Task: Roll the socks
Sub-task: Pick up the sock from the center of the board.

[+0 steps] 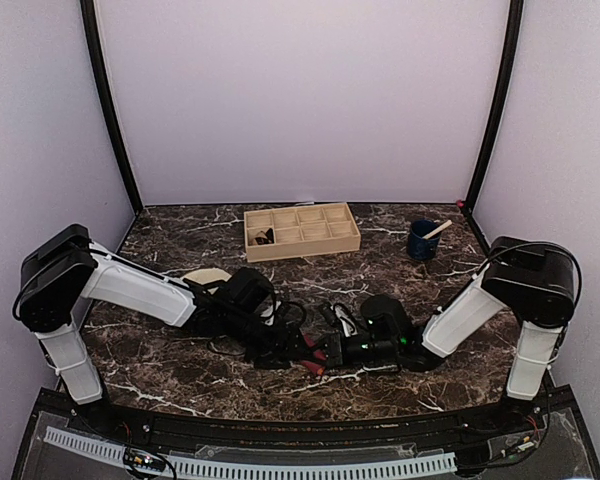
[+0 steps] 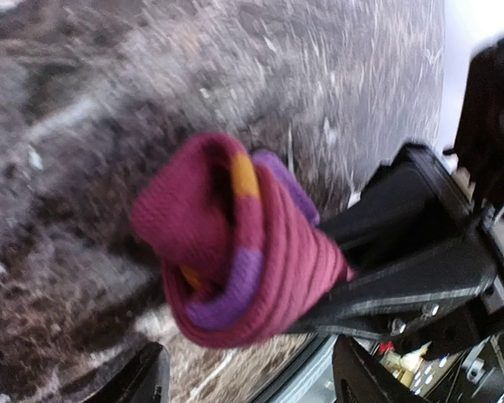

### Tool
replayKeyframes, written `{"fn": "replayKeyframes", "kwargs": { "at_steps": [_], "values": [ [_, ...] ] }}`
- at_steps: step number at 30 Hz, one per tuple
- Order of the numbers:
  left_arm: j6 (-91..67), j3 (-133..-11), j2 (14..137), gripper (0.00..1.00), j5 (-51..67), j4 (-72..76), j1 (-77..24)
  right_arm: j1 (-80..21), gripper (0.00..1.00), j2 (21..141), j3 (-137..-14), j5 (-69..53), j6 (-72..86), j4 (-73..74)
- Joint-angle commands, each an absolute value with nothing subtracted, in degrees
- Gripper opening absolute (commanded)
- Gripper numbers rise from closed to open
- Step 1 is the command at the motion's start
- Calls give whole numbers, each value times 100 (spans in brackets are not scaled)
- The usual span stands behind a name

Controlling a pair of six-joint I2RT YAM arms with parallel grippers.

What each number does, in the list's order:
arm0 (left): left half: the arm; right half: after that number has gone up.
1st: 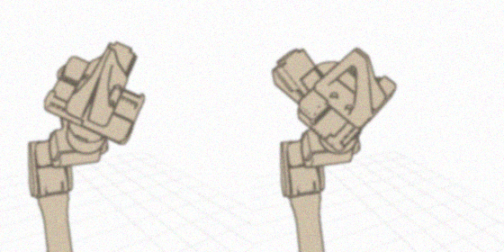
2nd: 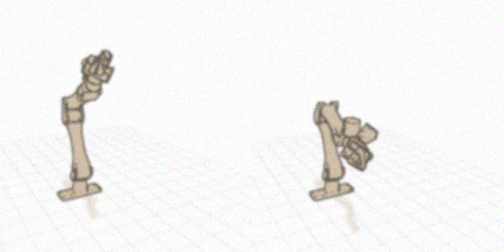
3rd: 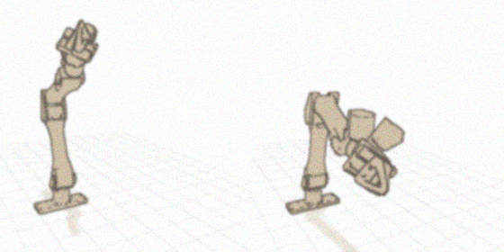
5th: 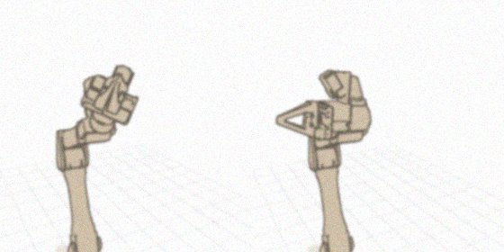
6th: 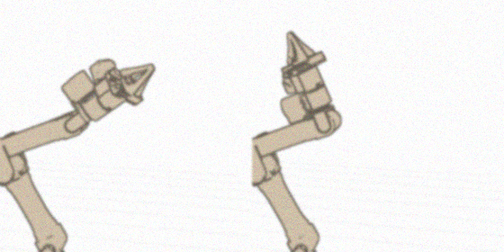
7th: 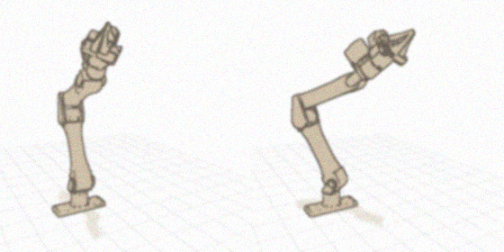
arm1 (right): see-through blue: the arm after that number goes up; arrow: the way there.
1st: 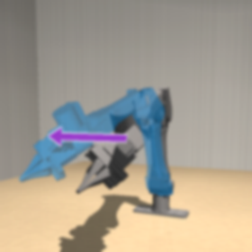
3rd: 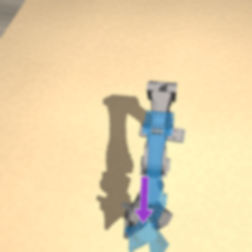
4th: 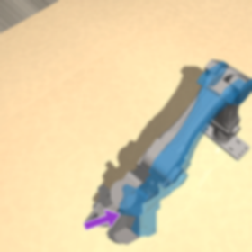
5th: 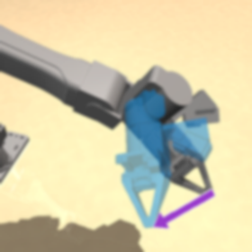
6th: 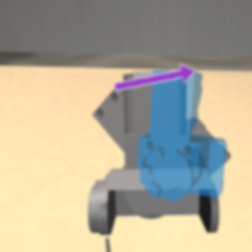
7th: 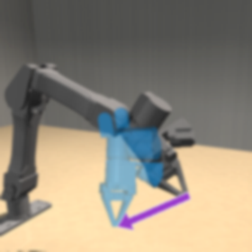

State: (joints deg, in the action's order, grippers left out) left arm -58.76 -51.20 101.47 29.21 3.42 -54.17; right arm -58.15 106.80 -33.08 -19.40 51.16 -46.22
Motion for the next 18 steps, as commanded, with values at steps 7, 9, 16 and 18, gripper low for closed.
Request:
{"fn": "replayKeyframes", "kwargs": {
  "at_steps": [7,9,16,18],
  "values": [
    [-7594,-4303,9932,68,2088,1897,-5476,-5964,12,10767,-3354,-1710,4988,-4692],
    [-7760,-4253,9968,68,1958,2022,-5515,-5991,12,10769,-3395,-1701,4957,-4652],
    [-8070,-4358,10203,68,1766,2170,-5561,-6068,11,10762,-3404,-1644,4935,-4593],
    [-8119,-4438,10324,68,1791,2166,-5591,-6087,11,10755,-3424,-1607,4908,-4538]
  ]
}}
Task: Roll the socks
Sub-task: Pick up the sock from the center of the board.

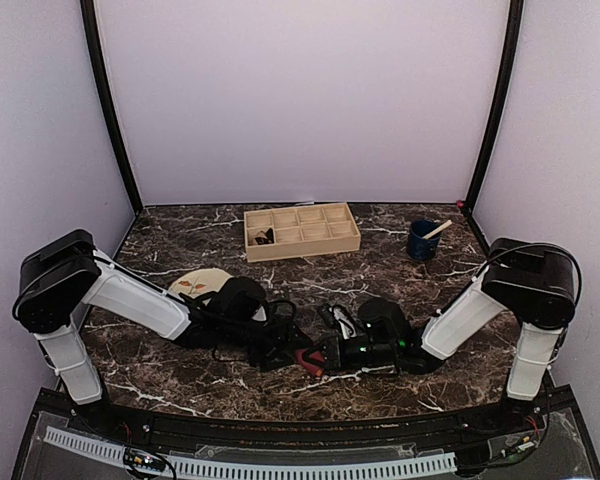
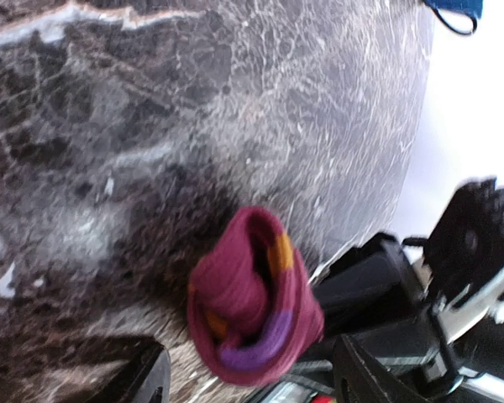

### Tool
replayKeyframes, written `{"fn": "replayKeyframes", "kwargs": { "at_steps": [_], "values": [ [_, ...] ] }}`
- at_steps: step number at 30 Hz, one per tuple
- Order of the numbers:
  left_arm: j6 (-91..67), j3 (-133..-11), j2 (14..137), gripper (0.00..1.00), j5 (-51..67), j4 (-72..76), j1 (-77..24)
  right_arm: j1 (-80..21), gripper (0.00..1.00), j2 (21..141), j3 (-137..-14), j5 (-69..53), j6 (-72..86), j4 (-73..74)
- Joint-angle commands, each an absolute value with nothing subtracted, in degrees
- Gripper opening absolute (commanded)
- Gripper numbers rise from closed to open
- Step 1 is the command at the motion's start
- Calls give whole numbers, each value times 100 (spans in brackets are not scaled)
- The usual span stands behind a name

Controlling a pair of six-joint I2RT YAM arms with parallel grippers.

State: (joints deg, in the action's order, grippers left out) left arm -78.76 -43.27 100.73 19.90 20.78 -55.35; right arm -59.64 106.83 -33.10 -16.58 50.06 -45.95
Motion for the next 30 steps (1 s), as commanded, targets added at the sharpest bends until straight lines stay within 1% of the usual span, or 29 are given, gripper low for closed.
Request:
{"fn": "replayKeyframes", "kwargs": {
  "at_steps": [1,6,13,22,30],
  "values": [
    [-8153,-4457,10374,68,1782,2176,-5613,-6097,10,10751,-3448,-1597,4886,-4486],
    [-8270,-4481,10572,64,1742,2166,-5634,-6135,10,10711,-3490,-1542,4827,-4383],
    [-8445,-4388,10837,52,1881,2453,-5715,-6144,10,10656,-3415,-1484,4834,-4399],
    [-8812,-4137,11217,42,2199,3183,-5766,-6162,11,10666,-3467,-1609,4714,-4281],
    [-8865,-3980,11520,24,2434,3997,-5766,-6097,12,10705,-3456,-1987,4614,-4284]
  ]
}}
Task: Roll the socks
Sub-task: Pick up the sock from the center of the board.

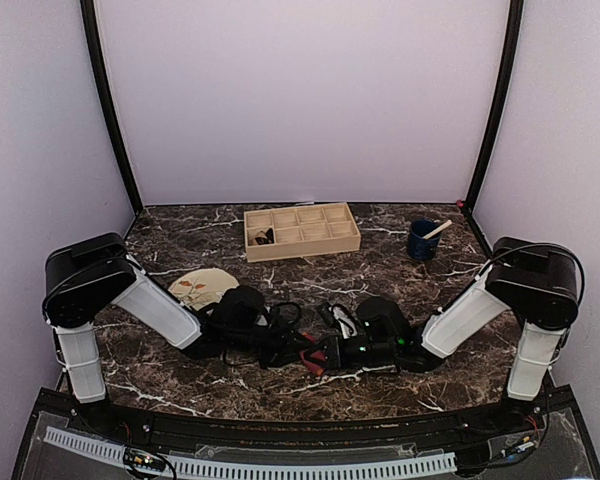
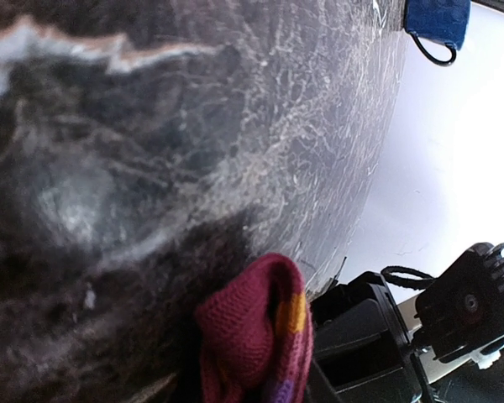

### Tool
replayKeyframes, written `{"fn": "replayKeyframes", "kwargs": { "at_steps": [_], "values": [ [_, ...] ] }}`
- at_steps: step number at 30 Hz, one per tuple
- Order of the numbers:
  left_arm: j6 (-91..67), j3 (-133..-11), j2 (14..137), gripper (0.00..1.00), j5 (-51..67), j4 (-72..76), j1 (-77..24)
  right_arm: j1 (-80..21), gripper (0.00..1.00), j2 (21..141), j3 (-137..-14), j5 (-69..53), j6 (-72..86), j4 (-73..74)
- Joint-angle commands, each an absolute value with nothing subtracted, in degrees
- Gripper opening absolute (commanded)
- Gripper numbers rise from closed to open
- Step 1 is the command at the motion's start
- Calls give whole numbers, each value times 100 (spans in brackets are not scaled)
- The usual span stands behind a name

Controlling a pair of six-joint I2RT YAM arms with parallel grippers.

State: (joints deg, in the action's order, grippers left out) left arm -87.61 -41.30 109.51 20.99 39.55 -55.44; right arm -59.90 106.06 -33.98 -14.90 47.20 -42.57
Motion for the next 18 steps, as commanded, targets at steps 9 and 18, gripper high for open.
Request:
{"fn": "replayKeyframes", "kwargs": {
  "at_steps": [9,18],
  "values": [
    [-8706,-3977,11755,0,2527,4665,-5733,-6008,13,10699,-3385,-2167,4640,-4405],
    [-7771,-4386,11503,0,2370,4262,-5661,-5994,29,10596,-3381,-2072,4478,-3959]
  ]
}}
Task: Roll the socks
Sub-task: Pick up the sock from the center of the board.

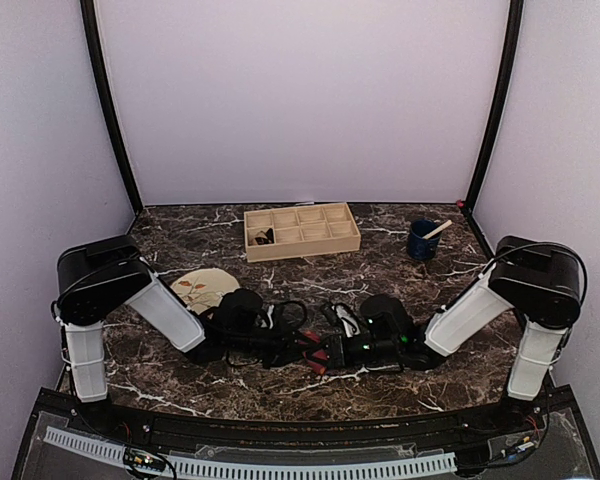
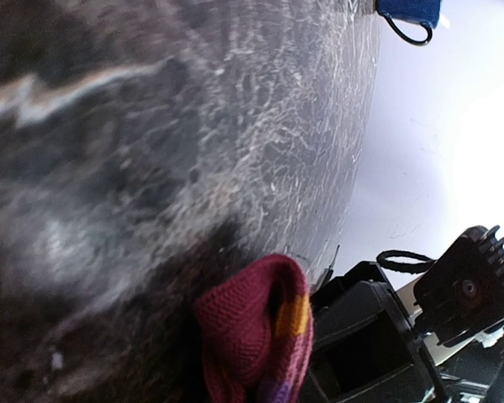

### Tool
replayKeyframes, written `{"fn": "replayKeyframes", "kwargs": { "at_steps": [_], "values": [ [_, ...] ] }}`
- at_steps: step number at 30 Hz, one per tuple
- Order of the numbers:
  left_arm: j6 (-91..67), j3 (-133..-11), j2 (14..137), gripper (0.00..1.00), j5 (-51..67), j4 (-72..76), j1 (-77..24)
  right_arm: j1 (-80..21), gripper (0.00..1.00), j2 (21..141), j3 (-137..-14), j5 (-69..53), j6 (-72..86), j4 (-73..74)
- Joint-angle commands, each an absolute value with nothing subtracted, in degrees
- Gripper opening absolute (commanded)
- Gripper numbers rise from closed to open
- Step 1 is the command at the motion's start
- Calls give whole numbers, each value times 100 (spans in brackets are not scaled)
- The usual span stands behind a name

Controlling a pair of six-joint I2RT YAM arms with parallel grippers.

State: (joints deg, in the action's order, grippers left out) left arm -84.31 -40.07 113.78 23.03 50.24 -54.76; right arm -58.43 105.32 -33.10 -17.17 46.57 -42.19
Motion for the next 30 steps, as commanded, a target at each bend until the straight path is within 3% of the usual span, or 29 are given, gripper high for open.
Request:
{"fn": "replayKeyframes", "kwargs": {
  "at_steps": [1,8,30],
  "values": [
    [-7630,-4465,11440,0,2317,4106,-5656,-6013,31,10586,-3383,-2037,4445,-3903],
    [-7149,-4637,11203,0,2188,3623,-5619,-6117,38,10175,-3245,-1415,4227,-3397],
    [-5942,-5064,10661,0,1598,2366,-5546,-6240,41,8226,-2410,-70,3930,-2767]
  ]
}}
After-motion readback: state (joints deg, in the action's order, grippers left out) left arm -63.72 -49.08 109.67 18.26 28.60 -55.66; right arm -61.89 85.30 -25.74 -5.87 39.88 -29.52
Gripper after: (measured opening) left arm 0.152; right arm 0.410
